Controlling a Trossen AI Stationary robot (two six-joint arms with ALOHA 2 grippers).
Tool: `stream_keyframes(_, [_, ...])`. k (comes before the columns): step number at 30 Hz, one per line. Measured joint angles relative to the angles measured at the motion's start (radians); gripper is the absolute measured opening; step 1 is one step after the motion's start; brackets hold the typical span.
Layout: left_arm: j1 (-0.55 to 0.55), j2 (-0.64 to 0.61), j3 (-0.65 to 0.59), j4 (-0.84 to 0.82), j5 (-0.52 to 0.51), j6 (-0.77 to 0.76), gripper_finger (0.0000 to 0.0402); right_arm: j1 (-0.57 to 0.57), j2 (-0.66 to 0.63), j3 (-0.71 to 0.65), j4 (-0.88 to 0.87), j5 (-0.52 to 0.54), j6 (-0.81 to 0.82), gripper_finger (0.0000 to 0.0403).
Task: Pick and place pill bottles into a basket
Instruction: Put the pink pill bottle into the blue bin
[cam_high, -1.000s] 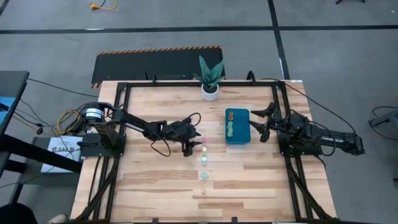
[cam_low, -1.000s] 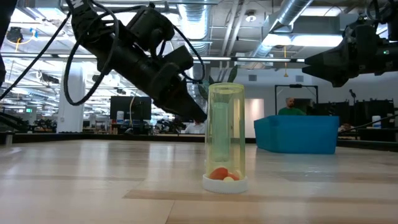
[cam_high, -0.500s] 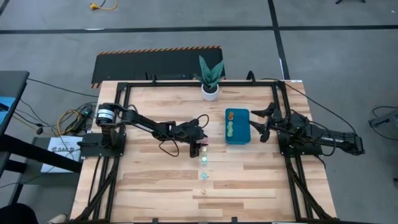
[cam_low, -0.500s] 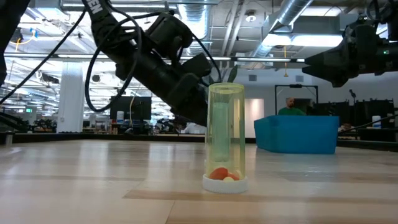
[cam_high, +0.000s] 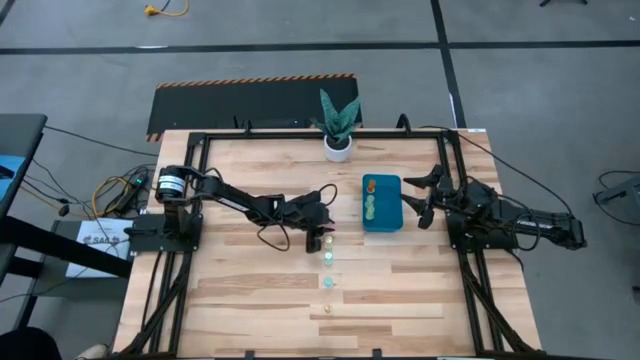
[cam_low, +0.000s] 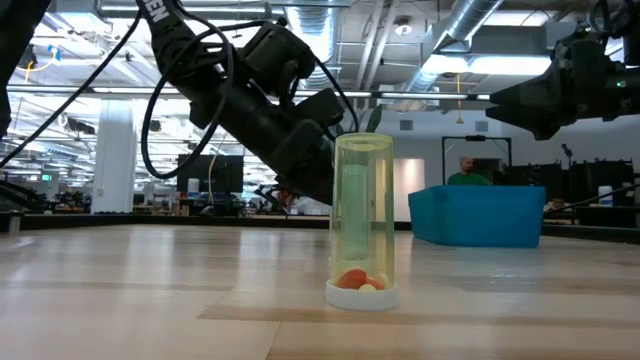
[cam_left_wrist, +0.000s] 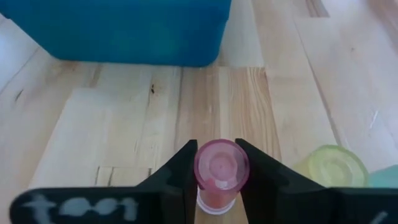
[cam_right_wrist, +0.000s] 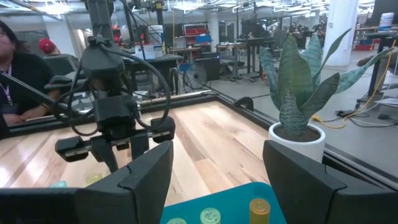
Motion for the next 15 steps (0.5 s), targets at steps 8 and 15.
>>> stream_keyframes(8, [0.003,0.0,0.158,-0.081,-0.014,0.056,0.0101,0.0,0.0,0.0,0.0,0.0,0.0,0.0244])
stream_keyframes(15, [0.021,-0.002,0.339,-0.096,-0.011,0.193,0.008,0.0,0.0,0.0,0.0,0.0,0.0,0.0244])
